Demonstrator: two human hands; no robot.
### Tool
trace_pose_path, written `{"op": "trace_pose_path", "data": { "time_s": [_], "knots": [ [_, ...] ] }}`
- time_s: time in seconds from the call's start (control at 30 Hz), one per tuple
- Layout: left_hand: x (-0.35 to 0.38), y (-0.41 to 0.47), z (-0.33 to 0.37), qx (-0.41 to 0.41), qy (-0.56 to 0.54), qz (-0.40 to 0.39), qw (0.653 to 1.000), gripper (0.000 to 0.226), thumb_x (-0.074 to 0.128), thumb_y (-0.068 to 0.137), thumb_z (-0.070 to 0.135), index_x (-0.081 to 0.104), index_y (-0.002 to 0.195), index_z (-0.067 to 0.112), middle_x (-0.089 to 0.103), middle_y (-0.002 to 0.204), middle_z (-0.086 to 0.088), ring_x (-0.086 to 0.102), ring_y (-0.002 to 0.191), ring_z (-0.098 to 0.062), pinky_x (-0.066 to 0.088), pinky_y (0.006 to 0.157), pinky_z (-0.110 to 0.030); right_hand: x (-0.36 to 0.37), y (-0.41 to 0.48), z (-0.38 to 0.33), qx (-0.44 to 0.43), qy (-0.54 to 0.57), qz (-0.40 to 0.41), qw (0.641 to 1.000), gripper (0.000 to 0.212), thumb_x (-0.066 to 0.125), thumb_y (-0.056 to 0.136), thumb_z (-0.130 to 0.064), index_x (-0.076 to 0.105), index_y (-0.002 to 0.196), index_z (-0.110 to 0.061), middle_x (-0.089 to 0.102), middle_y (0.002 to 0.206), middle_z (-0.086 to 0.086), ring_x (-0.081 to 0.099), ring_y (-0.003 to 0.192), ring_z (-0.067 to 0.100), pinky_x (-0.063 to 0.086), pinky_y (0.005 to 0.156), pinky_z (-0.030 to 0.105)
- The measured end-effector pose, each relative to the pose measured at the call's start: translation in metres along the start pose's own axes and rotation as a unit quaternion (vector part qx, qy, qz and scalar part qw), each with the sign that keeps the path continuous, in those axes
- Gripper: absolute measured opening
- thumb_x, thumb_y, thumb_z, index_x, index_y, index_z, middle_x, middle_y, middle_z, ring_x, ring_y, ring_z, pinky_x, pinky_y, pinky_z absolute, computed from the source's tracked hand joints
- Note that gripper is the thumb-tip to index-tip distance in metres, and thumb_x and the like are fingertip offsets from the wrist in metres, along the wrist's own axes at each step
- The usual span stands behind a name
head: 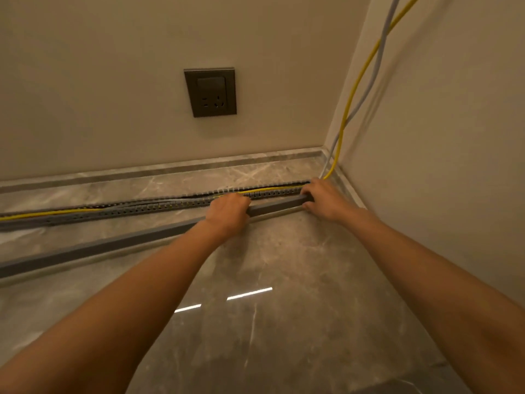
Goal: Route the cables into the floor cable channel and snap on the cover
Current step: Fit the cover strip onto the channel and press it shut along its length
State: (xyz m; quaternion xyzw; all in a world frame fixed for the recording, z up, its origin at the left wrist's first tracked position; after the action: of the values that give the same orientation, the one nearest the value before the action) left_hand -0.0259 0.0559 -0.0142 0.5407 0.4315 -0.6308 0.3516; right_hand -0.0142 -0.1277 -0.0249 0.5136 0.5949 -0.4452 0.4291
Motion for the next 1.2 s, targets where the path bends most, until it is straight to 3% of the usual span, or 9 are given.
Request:
{"op": "trace_pose_path", "data": {
  "time_s": [0.17,0.3,0.5,0.63,0.77,0.97,1.07,1.2],
  "knots": [
    [-0.005,0.007,-0.022,-0.03,0.034,0.014,0.999,0.028,0.046,0.097,0.019,0.056,0.119,0.004,0.059,0.124,-0.018,0.052,0.115,-0.033,0.044,0.093,-0.042,-0.001,0.014,-0.011,0.008,0.002,0.01,1.0,0.027,0.059,0.085,-0.017,0.061,0.106,-0.001,0.059,0.119,0.022,0.054,0.112,0.034,0.043,0.092,0.037],
    [-0.003,0.019,-0.026,-0.043,-0.005,-0.003,0.999,0.028,0.045,0.097,0.018,0.051,0.119,0.002,0.056,0.125,-0.019,0.055,0.114,-0.035,0.045,0.092,-0.042,-0.003,0.022,-0.01,0.036,-0.02,-0.004,0.999,0.025,0.059,0.086,-0.02,0.06,0.106,-0.005,0.062,0.119,0.018,0.056,0.113,0.033,0.044,0.09,0.037],
    [-0.004,0.04,-0.009,-0.011,-0.03,-0.007,0.999,0.041,0.055,0.092,0.024,0.042,0.124,0.003,0.05,0.129,-0.018,0.052,0.116,-0.035,0.045,0.093,-0.042,-0.005,0.024,-0.003,0.032,-0.044,0.01,0.998,0.026,0.061,0.086,-0.024,0.058,0.105,-0.007,0.062,0.113,0.019,0.051,0.111,0.034,0.04,0.087,0.039],
    [-0.006,0.055,0.016,0.06,-0.034,0.016,0.997,0.048,0.06,0.089,0.02,0.038,0.13,0.006,0.041,0.132,-0.015,0.045,0.119,-0.032,0.042,0.096,-0.042,-0.002,0.027,0.001,0.019,0.011,0.006,1.0,0.015,0.064,0.082,-0.017,0.055,0.09,-0.009,0.058,0.111,0.018,0.05,0.109,0.032,0.042,0.084,0.038],
    [-0.002,0.065,0.031,0.089,0.009,0.012,0.996,0.041,0.054,0.092,0.017,0.042,0.13,0.008,0.047,0.132,-0.013,0.046,0.121,-0.03,0.039,0.098,-0.039,-0.005,0.027,-0.001,-0.013,-0.005,0.029,0.999,0.016,0.066,0.08,-0.017,0.052,0.085,-0.012,0.048,0.115,0.014,0.047,0.11,0.029,0.039,0.089,0.037],
    [-0.004,0.064,0.034,0.102,0.023,0.053,0.993,0.029,0.047,0.094,0.01,0.047,0.122,0.004,0.05,0.126,-0.016,0.05,0.113,-0.032,0.04,0.089,-0.039,-0.006,0.038,0.005,0.006,0.001,-0.003,1.0,0.014,0.066,0.081,-0.019,0.054,0.085,-0.013,0.063,0.11,0.014,0.055,0.103,0.03,0.041,0.083,0.035],
    [-0.002,0.065,0.037,0.107,0.036,0.058,0.992,0.025,0.046,0.094,0.007,0.047,0.118,0.002,0.05,0.124,-0.017,0.049,0.11,-0.032,0.041,0.088,-0.038,-0.003,0.043,0.008,0.009,-0.008,-0.021,1.0,0.017,0.063,0.084,-0.019,0.057,0.095,-0.008,0.063,0.112,0.015,0.054,0.106,0.031,0.041,0.084,0.035],
    [-0.003,0.068,0.039,0.112,0.048,0.047,0.991,0.026,0.047,0.093,0.006,0.046,0.119,0.0,0.049,0.124,-0.018,0.048,0.111,-0.032,0.042,0.089,-0.036,-0.003,0.045,0.008,0.002,-0.01,-0.053,0.999,0.017,0.061,0.086,-0.02,0.044,0.086,-0.016,0.061,0.115,0.015,0.053,0.107,0.031,0.038,0.08,0.032]
  ]
}}
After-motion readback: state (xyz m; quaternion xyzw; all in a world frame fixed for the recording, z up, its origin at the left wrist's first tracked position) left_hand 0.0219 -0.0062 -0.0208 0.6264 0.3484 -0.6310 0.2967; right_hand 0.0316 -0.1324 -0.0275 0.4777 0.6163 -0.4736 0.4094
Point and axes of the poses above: each hand's wrist, its own y-axis towards the middle knuckle, its own x-axis out of the palm, z = x × y, the point moved 6 cm from there along y, towards the middle knuckle
